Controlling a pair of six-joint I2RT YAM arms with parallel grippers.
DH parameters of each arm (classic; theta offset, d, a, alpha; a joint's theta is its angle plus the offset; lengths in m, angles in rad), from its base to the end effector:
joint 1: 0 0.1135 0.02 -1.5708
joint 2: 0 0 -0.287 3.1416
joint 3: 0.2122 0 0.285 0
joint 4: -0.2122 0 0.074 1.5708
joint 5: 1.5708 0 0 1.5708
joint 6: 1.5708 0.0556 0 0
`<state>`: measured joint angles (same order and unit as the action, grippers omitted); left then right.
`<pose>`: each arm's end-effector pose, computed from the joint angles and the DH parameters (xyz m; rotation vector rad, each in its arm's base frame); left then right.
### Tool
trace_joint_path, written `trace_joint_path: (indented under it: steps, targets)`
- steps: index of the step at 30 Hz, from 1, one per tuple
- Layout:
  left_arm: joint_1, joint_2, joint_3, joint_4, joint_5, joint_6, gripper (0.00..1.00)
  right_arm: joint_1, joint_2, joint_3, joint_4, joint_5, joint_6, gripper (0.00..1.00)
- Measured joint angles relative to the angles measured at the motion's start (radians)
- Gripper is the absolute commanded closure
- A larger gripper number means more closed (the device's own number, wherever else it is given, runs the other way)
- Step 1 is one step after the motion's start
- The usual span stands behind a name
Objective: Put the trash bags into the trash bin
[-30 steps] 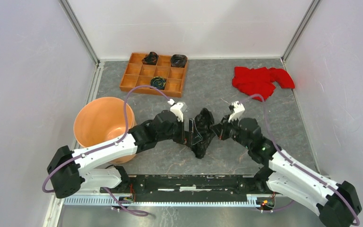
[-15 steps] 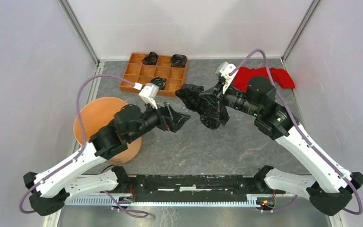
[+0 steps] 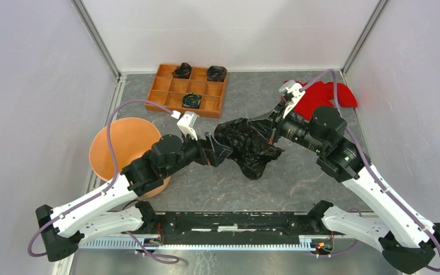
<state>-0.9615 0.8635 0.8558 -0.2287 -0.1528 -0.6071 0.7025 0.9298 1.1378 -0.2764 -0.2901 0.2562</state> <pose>0.1431 -0.1903 0.3593 0.2235 1.9021 -0.9600 0.1695 0.1643 0.4511 -0.6064 1.6174 0.9589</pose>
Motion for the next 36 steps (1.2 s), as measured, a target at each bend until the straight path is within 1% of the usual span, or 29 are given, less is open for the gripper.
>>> trace_joint_path:
  steps: [4, 9, 11, 13, 14, 15, 18, 22, 26, 30, 31, 34, 36]
  targets:
    - [0.0, -0.027, -0.108, 0.083, 0.056, -0.055, 0.0, 0.0, -0.032, -0.033, 0.047, 0.101, 0.109, 1.0]
    - [0.0, -0.033, -0.126, 0.091, 0.092, -0.089, 0.0, -0.024, -0.051, -0.135, 0.098, 0.254, 0.189, 0.99]
    - [0.0, -0.032, -0.126, 0.085, 0.096, -0.096, 0.0, -0.056, -0.043, -0.204, 0.125, 0.298, 0.201, 1.0]
    - [0.0, -0.032, -0.126, 0.068, 0.088, -0.108, 0.0, -0.113, -0.013, -0.288, 0.139, 0.323, 0.2, 1.0]
    - [0.0, -0.031, -0.127, 0.06, 0.082, -0.111, 0.0, -0.159, 0.024, -0.339, 0.136, 0.338, 0.191, 1.0]
    - [0.0, -0.029, -0.132, 0.058, 0.076, -0.115, 0.0, -0.164, 0.029, -0.345, 0.134, 0.34, 0.189, 1.0]
    - [0.0, -0.007, -0.146, 0.04, 0.075, -0.119, 0.01, -0.23, 0.106, -0.393, 0.094, 0.342, 0.136, 1.0]
    - [0.0, 0.062, -0.153, 0.025, 0.075, -0.119, 0.04, -0.246, 0.143, -0.394, 0.071, 0.334, 0.055, 1.0]
    - [0.0, 0.164, -0.153, 0.003, 0.071, -0.134, 0.04, -0.251, 0.166, -0.387, 0.06, 0.318, -0.033, 1.0]
    - [0.0, 0.258, -0.179, 0.009, 0.069, -0.167, 0.07, -0.253, 0.209, -0.379, 0.018, 0.322, -0.101, 0.97]
    - [0.0, 0.274, -0.193, 0.016, 0.071, -0.18, 0.09, -0.253, 0.211, -0.379, 0.008, 0.322, -0.11, 0.95]
    - [0.0, 0.309, -0.258, 0.067, 0.098, -0.222, 0.21, -0.253, 0.208, -0.379, -0.01, 0.321, -0.134, 0.92]
    - [0.0, 0.323, -0.291, 0.085, 0.113, -0.24, 0.28, -0.253, 0.201, -0.381, -0.025, 0.321, -0.148, 0.87]
